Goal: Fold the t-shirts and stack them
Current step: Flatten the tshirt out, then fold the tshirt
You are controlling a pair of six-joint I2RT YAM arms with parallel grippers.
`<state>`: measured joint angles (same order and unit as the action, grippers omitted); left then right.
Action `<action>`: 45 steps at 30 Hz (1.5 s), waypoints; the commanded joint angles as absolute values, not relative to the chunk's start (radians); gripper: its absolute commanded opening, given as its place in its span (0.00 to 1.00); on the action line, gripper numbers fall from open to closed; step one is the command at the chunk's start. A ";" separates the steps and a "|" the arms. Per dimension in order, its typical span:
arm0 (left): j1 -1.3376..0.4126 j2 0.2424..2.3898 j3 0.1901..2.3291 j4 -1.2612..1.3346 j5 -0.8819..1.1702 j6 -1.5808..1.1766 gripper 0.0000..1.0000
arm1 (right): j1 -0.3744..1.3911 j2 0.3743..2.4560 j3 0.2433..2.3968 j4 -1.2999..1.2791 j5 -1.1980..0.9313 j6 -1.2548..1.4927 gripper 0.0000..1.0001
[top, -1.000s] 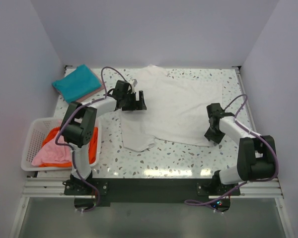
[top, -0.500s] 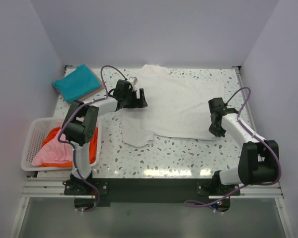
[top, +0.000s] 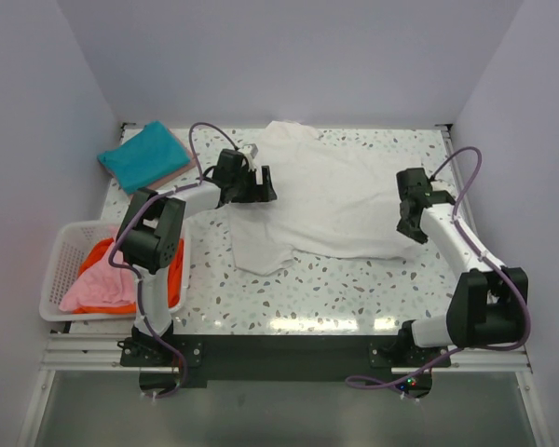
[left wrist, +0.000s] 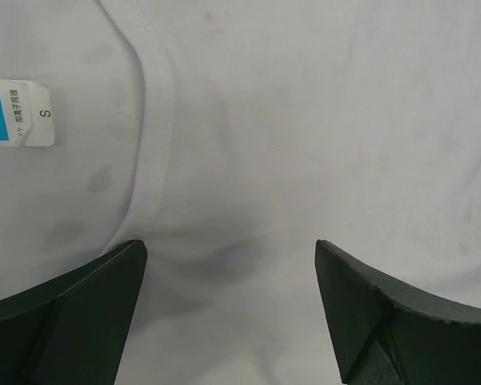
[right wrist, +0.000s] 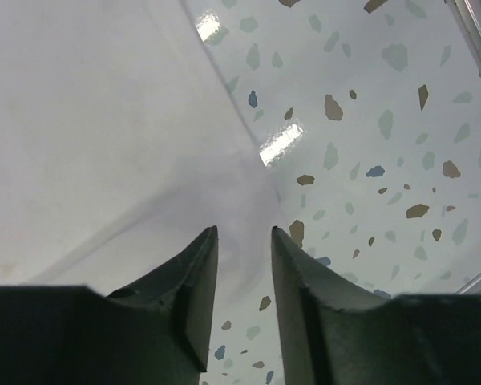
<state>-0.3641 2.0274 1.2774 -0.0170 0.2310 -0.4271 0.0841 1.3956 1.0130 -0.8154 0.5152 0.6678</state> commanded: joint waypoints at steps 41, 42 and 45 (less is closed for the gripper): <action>-0.324 1.813 1.269 -0.296 0.290 -0.325 0.93 | 0.037 1.350 0.756 -0.833 0.485 0.851 0.36; -0.322 1.813 1.267 -0.298 0.291 -0.325 0.93 | 0.032 1.359 0.758 -0.827 0.485 0.848 0.36; -0.321 1.813 1.266 -0.296 0.291 -0.327 0.93 | 0.025 1.368 0.762 -0.798 0.477 0.838 0.36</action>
<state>-0.3309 1.8423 1.2694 -0.3092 0.2707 -0.3470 0.0349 1.3571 0.7254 -0.8360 0.4370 0.8364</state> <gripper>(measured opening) 0.934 0.357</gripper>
